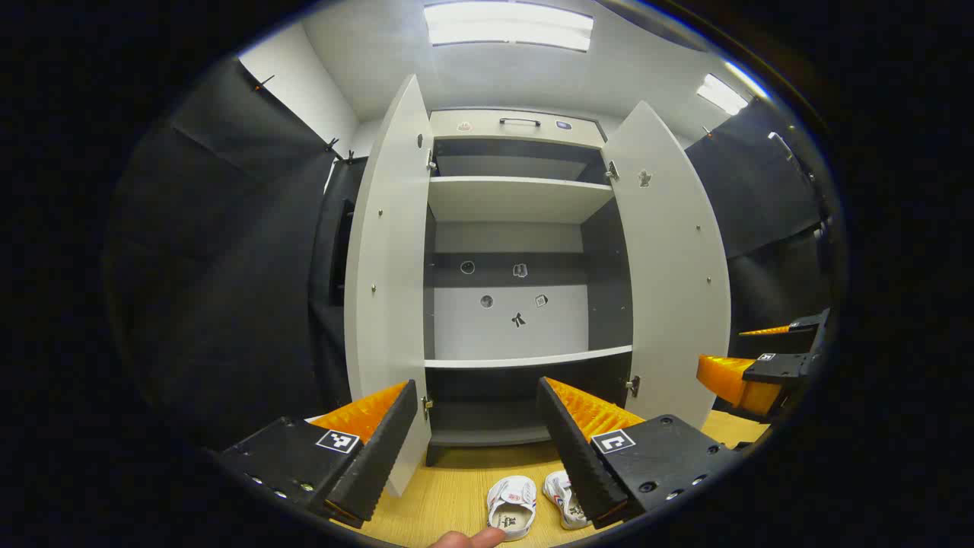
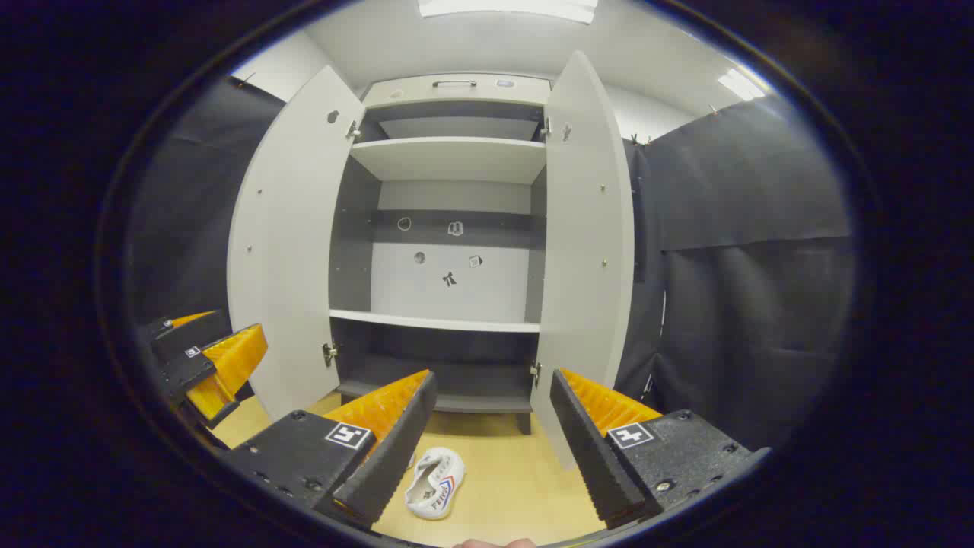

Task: Grab one shoe with the right hand and put it into the shoe cabinet, grab the other shoe with the left hand and put it into the shoe cabinet; then close the right door with the right hand and the left door with the left hand.

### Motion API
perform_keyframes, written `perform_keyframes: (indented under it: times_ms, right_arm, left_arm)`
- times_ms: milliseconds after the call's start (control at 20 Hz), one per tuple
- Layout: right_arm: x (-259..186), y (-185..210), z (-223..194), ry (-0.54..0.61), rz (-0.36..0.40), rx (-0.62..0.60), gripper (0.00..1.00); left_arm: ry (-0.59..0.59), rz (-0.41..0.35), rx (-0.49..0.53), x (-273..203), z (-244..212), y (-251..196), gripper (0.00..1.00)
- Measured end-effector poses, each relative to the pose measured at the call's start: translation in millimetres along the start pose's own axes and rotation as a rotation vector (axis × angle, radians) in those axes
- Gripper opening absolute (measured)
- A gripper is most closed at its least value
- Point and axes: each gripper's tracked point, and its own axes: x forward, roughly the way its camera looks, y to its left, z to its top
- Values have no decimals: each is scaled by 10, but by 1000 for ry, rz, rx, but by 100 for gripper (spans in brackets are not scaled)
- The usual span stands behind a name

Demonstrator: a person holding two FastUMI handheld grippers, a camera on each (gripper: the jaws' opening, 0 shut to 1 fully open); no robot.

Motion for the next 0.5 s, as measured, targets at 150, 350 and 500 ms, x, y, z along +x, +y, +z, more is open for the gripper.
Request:
perform_keyframes:
  times_ms: [150, 350, 500]
  right_arm:
    - [4, 44, 29, -3, 6, -1, 98]
    - [-29, 54, 66, -13, 17, -5, 98]
    - [-55, 61, 78, -15, 17, -7, 98]
  left_arm:
    - [-1, -3, -14, -6, 14, 0, 95]
    - [8, 3, -6, -34, -2, 4, 95]
    - [6, -2, -3, -53, 9, -30, 95]
